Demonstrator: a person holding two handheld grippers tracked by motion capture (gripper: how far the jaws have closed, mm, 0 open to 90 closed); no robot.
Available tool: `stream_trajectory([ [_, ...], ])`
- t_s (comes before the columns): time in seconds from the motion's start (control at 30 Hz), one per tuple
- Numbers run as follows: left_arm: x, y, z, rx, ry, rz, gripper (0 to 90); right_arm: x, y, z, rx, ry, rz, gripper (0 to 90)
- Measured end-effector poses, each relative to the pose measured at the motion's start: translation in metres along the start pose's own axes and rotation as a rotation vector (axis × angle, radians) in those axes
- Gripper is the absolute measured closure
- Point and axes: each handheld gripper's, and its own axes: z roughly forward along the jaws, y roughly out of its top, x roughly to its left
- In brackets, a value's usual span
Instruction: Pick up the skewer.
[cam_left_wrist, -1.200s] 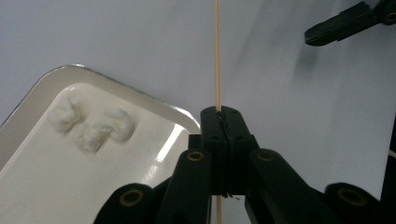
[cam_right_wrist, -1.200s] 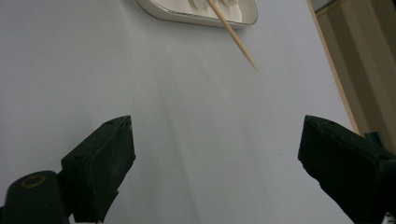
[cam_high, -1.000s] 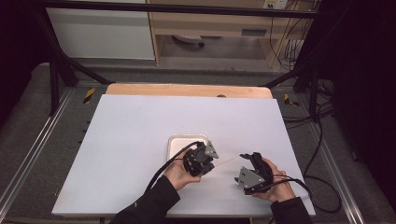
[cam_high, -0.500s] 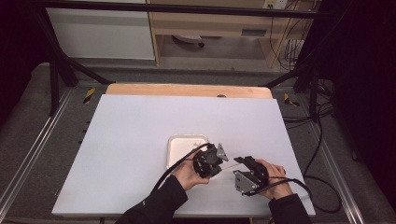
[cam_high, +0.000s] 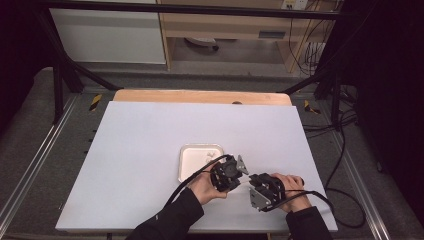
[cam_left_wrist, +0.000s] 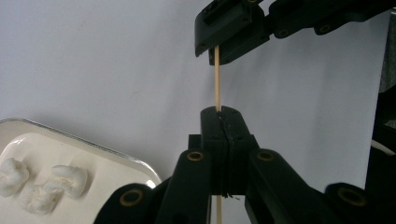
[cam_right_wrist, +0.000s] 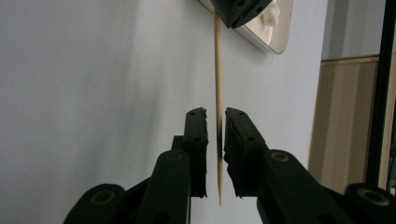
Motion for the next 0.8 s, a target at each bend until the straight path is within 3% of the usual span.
stream_trajectory([
  [0.17,0.0,0.0,0.0,-0.001,0.0,0.001,89.0,0.0,0.0,0.0,0.007,-0.004,0.0,88.2],
  [0.53,0.004,-0.002,-0.002,0.001,-0.017,0.003,88.1,0.001,0.001,-0.001,0.004,-0.015,-0.02,89.3],
  [0.57,0.005,-0.002,-0.002,0.008,-0.015,0.004,86.9,0.0,0.0,-0.001,0.004,-0.018,-0.023,89.3],
  [0.63,0.006,-0.003,-0.003,0.027,0.008,0.005,74.3,0.0,0.0,-0.002,0.017,-0.029,-0.022,89.3],
  [0.8,0.013,-0.008,-0.007,0.08,0.022,0.008,63.9,-0.001,-0.002,-0.005,0.061,-0.053,-0.033,89.3],
])
